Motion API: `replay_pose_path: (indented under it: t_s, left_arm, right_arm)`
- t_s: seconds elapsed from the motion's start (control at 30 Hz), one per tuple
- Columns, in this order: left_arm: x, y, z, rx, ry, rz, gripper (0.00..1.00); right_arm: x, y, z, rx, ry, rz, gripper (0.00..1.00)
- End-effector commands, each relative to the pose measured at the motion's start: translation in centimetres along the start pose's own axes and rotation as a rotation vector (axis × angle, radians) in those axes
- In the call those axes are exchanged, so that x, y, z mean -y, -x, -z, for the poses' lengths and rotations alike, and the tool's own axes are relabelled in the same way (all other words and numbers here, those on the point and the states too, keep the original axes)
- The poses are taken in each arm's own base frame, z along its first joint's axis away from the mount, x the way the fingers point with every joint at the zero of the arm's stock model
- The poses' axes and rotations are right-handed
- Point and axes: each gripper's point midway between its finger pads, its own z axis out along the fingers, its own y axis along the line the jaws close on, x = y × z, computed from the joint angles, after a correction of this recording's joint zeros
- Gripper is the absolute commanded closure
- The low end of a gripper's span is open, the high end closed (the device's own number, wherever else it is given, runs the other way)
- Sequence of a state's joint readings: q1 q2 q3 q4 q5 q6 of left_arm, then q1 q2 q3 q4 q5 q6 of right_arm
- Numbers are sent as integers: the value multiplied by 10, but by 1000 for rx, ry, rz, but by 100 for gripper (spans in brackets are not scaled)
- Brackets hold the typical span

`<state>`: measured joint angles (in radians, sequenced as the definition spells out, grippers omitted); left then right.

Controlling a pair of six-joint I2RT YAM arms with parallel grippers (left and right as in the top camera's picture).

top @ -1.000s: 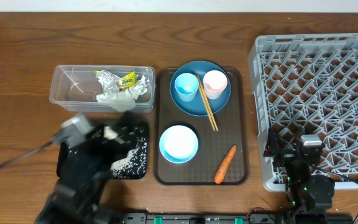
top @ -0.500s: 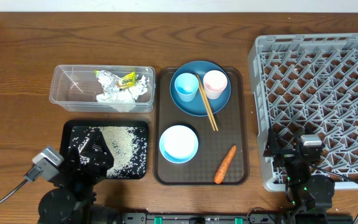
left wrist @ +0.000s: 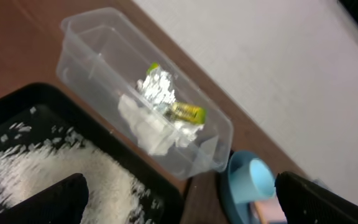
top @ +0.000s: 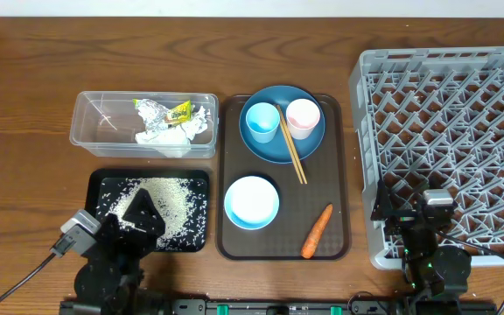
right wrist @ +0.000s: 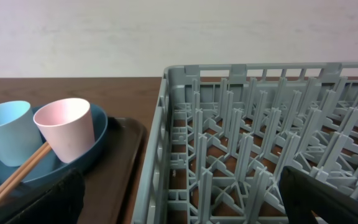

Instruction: Sort waste into correct bins and load items into the dishwasher rack

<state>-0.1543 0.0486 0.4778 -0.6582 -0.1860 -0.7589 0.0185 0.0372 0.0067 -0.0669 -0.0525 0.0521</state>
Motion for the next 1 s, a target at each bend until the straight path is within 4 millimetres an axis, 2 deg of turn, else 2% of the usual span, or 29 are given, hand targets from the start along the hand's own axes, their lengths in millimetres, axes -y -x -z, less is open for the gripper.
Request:
replay_pose_path:
  t_s: [0.0, 0.27, 0.53, 0.7, 0.97]
  left_arm:
    - [0, -2, -6, 23, -29, 8, 1]
    - [22, 1, -25, 98, -184, 40, 1]
    - [46, 17, -29, 217, -342, 73, 1]
    - [47, 18, -33, 257, -390, 81, 1]
    - [31, 2, -47, 242, -350, 32, 1]
  right_arm:
    - [0, -2, 0, -6, -1, 4, 1]
    - [0, -2, 0, -6, -1, 4, 1]
    - [0, -2, 0, -6, -1, 4, 1]
    - [0, -2, 0, -6, -1, 4, 1]
    - [0, -2, 0, -6, -1, 4, 1]
